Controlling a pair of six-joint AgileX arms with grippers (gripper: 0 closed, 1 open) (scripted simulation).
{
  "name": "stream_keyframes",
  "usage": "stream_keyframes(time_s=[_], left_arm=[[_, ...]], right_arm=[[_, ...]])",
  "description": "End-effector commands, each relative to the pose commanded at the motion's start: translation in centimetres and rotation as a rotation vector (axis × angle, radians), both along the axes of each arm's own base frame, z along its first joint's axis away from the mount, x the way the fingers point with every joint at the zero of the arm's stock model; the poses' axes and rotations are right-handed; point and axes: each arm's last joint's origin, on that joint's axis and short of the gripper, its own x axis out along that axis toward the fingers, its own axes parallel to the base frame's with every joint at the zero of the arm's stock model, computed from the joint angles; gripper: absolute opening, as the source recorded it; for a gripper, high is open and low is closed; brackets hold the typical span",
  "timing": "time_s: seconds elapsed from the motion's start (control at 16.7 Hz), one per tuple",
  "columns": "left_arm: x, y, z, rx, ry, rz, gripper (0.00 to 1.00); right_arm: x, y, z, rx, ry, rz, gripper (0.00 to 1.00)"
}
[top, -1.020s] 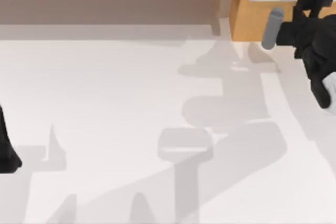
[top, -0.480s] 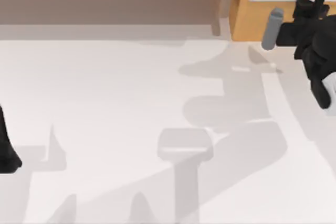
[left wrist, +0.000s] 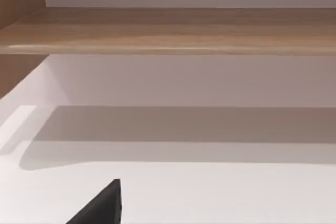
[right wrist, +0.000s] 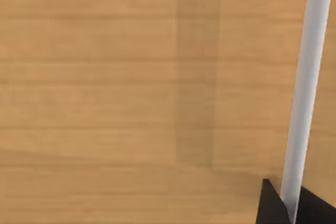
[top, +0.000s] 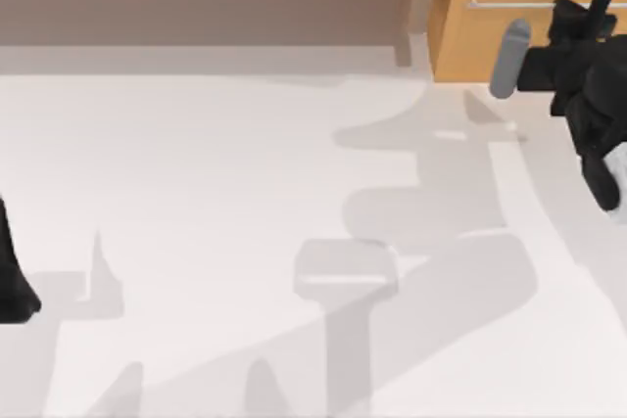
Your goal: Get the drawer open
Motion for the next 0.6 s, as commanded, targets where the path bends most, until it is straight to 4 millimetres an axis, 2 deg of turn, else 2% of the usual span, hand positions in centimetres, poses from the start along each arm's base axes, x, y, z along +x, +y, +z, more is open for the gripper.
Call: stream_keyframes(time_s=[0.36,0.6], left_arm=[[0.0,0.0,0.0,0.000,0.000,0.000,1.00],[0.0,0.0,0.0,0.000,0.000,0.000,1.00]], right_arm=[[-5.1,0.0,-0.4,-0.004,0.016,0.000,0.00],[-5.5,0.0,-0.3,-0.002,0.011,0.000,0.00]])
